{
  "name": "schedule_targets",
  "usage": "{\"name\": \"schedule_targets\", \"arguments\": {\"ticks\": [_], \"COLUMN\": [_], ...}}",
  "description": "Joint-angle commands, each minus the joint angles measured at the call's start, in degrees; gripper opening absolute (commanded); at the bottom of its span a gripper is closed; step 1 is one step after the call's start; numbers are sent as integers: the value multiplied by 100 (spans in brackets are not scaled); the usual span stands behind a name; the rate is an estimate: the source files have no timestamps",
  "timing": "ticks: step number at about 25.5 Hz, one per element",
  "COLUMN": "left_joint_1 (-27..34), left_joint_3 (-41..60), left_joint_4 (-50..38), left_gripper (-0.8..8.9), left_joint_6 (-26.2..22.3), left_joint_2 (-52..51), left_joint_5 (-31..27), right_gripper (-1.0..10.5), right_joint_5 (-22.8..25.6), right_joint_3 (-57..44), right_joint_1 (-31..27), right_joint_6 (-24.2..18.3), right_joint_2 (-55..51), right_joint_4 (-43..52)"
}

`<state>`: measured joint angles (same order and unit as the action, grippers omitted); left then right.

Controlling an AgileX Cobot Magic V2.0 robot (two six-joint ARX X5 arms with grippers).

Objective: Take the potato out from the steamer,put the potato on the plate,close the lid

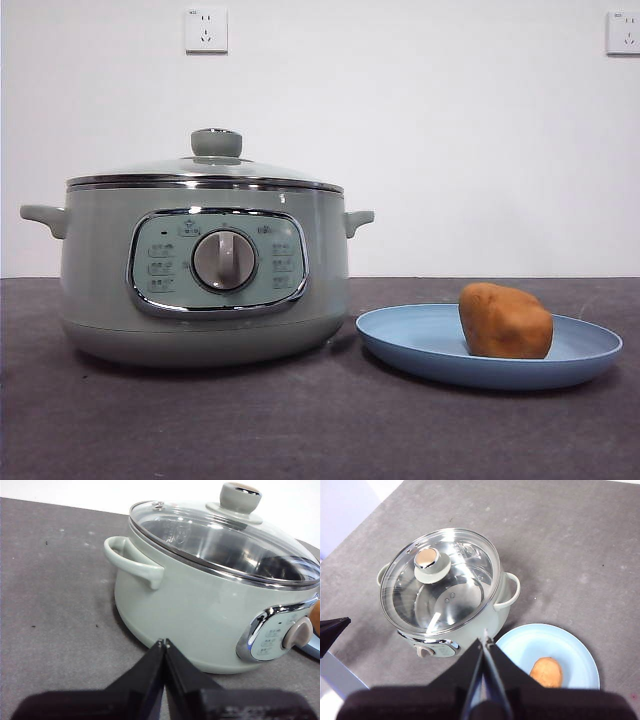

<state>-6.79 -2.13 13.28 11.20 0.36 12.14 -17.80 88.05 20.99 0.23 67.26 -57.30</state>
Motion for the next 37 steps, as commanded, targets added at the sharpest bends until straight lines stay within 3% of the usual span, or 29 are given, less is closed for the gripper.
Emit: {"name": "schedule_targets", "arguments": {"ticks": [1,4,5,7,10,12,18,25,29,37], "left_joint_1": [20,20,20,17,20,20,20,20,20,17], "left_joint_3": [74,74,74,74,74,74,74,72,74,72], "left_joint_4": [2,2,2,2,2,2,2,2,2,2], "left_gripper": [-4,-4,-4,-3,-4,-4,-4,-4,-4,-4], "left_joint_6": [17,20,17,17,17,17,17,20,17,17], "left_joint_2": [-7,-7,-7,-7,-7,-7,-7,-7,-7,-7], "left_joint_5": [-4,-4,-4,-4,-4,-4,-4,-4,-4,-4], "right_gripper": [-2,-2,-1,-1,-1,-1,-1,-1,-1,-1], "right_joint_5": [11,9,42,236,264,256,258,317,339,675], "right_joint_3": [11,11,11,7,-334,-1102,-4837,-7285,-8109,-8612], "right_joint_1": [4,4,-2,-339,-1034,-1449,-2444,-2583,-2581,-2568], "right_joint_6": [33,31,-356,-791,-863,-723,70,546,796,977], "right_joint_2": [-20,-20,-20,-22,-186,-577,-2603,-4004,-4647,-5466], "right_joint_4": [15,17,22,-2,352,1163,4380,6227,6828,6417]}}
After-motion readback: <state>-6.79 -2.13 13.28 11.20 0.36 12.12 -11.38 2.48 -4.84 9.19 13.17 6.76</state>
